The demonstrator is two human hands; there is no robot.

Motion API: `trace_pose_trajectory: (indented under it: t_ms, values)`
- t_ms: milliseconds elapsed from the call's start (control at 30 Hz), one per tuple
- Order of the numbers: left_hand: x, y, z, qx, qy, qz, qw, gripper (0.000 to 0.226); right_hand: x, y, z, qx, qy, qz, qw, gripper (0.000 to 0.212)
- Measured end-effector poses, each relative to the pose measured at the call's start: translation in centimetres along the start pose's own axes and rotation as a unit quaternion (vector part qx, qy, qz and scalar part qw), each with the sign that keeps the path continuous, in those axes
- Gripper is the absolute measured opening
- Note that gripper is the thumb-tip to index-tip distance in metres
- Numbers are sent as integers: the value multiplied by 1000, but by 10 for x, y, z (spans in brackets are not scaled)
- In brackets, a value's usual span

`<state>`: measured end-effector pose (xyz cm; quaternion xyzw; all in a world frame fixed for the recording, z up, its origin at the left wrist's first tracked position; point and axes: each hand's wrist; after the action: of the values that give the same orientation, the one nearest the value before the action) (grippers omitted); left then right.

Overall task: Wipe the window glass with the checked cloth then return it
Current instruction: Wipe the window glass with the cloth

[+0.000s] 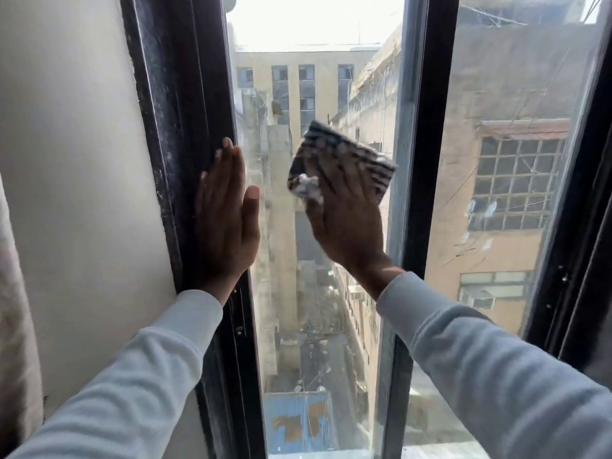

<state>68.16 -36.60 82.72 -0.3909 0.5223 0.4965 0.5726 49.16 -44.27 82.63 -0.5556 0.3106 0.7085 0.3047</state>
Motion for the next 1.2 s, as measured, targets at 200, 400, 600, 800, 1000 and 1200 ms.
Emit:
trace_pose_trajectory:
  t_ms: [200, 400, 600, 800, 1000, 1200]
  values:
    - [0, -2, -2, -21, 4, -12, 1000, 62, 157, -62, -6, -9, -172, 46, 984, 70]
    - [4, -14, -15, -33, 32, -38, 998, 62, 33, -7, 6, -3, -77, 43, 996, 68]
    - [2, -10, -10, -62, -19, -14, 998, 68, 142, -54, 12, -89, -192, 73, 975, 71]
    - [0, -9, -4, -31, -70, 1, 997, 79, 49, -7, 12, 15, -73, 198, 977, 55]
    - [1, 17, 0, 33, -82, 79, 993, 89, 147, -36, 42, -103, -92, -62, 988, 64]
    - [5, 117, -18, 11, -121, -23, 992, 79, 171, -19, 96, -240, 25, -329, 913, 60]
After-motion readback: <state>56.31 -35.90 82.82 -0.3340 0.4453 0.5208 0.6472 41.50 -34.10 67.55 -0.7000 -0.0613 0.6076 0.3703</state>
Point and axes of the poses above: each hand's wrist, its own x-axis away from the middle knuckle, its own z-axis out of the back of the hand, y = z × x, and after that the axes turned 6 degrees about -x, right-handed
